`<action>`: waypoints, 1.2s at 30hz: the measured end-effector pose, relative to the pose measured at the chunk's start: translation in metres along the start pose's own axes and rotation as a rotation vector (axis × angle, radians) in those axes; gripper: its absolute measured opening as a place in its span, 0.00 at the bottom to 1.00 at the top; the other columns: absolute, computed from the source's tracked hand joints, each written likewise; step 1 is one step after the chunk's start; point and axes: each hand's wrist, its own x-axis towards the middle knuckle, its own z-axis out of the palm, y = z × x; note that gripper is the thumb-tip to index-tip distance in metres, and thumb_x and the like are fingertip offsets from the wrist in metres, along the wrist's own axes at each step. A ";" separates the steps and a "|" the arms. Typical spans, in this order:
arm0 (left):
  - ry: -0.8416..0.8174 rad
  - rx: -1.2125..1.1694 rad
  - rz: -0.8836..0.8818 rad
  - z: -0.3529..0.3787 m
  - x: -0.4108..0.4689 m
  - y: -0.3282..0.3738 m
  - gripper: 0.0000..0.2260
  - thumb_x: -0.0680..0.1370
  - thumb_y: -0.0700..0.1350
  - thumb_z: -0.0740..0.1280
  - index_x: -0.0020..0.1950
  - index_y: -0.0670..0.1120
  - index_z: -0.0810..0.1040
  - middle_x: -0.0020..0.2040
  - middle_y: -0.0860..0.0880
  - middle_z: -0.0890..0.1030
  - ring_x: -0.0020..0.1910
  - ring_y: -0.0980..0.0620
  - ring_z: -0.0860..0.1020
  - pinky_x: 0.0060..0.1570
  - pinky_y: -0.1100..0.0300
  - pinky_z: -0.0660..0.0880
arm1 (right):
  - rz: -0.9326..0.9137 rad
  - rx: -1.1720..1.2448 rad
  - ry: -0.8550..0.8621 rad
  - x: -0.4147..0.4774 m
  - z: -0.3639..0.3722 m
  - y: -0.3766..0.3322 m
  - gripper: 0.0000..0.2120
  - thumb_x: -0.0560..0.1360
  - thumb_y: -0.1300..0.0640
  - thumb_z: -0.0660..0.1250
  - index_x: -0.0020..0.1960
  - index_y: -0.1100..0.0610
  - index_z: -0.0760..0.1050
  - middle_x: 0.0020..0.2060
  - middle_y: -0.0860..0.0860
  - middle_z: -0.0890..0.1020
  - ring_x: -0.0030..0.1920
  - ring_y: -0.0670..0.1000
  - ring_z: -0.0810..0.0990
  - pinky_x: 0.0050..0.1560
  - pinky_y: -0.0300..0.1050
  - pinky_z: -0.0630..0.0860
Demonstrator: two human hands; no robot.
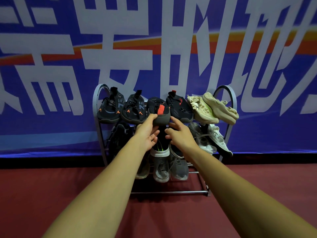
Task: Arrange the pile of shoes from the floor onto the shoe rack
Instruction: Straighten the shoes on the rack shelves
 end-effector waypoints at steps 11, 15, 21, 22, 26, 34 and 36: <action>0.048 -0.020 -0.014 0.016 -0.006 -0.012 0.22 0.73 0.55 0.72 0.63 0.45 0.78 0.52 0.48 0.83 0.39 0.54 0.76 0.33 0.61 0.66 | 0.065 -0.118 0.031 -0.010 -0.005 0.012 0.30 0.75 0.61 0.64 0.76 0.48 0.68 0.70 0.48 0.77 0.58 0.54 0.83 0.62 0.55 0.79; 0.049 -0.050 -0.026 0.013 -0.008 -0.015 0.14 0.72 0.52 0.71 0.52 0.45 0.80 0.45 0.48 0.81 0.33 0.56 0.74 0.29 0.64 0.62 | 0.092 -0.160 0.023 -0.005 -0.017 0.017 0.29 0.76 0.60 0.65 0.77 0.50 0.68 0.69 0.50 0.78 0.56 0.56 0.83 0.61 0.55 0.79; 0.019 -0.086 -0.019 0.000 -0.018 -0.014 0.10 0.70 0.52 0.70 0.45 0.47 0.81 0.37 0.49 0.82 0.31 0.55 0.74 0.29 0.63 0.63 | 0.034 -0.048 0.027 -0.001 -0.016 0.003 0.25 0.78 0.58 0.66 0.75 0.50 0.70 0.57 0.48 0.83 0.40 0.47 0.83 0.42 0.39 0.75; 0.016 -0.085 -0.017 -0.001 -0.021 -0.013 0.10 0.70 0.52 0.70 0.45 0.47 0.81 0.36 0.49 0.82 0.31 0.55 0.74 0.30 0.63 0.63 | 0.033 -0.012 0.024 -0.001 -0.013 -0.001 0.25 0.79 0.57 0.66 0.75 0.50 0.70 0.56 0.49 0.83 0.39 0.47 0.83 0.40 0.38 0.74; -0.027 -0.098 0.006 -0.002 -0.033 -0.001 0.12 0.68 0.53 0.70 0.46 0.47 0.81 0.38 0.50 0.82 0.32 0.55 0.74 0.31 0.63 0.65 | 0.067 0.185 0.022 -0.002 -0.004 -0.017 0.21 0.80 0.51 0.66 0.72 0.50 0.72 0.56 0.48 0.84 0.41 0.48 0.83 0.42 0.41 0.76; -0.113 -0.100 0.108 -0.029 -0.037 0.018 0.11 0.66 0.55 0.68 0.36 0.48 0.77 0.29 0.51 0.75 0.25 0.54 0.67 0.26 0.63 0.60 | 0.152 0.492 0.031 -0.001 -0.008 -0.027 0.10 0.78 0.39 0.66 0.53 0.43 0.79 0.54 0.45 0.85 0.53 0.51 0.83 0.46 0.43 0.72; -0.097 -0.058 0.122 -0.035 -0.036 0.019 0.09 0.64 0.54 0.67 0.31 0.49 0.75 0.28 0.51 0.74 0.22 0.55 0.66 0.26 0.63 0.58 | 0.174 0.531 0.036 0.001 -0.011 -0.027 0.11 0.78 0.39 0.67 0.55 0.43 0.79 0.55 0.46 0.85 0.54 0.50 0.83 0.42 0.41 0.71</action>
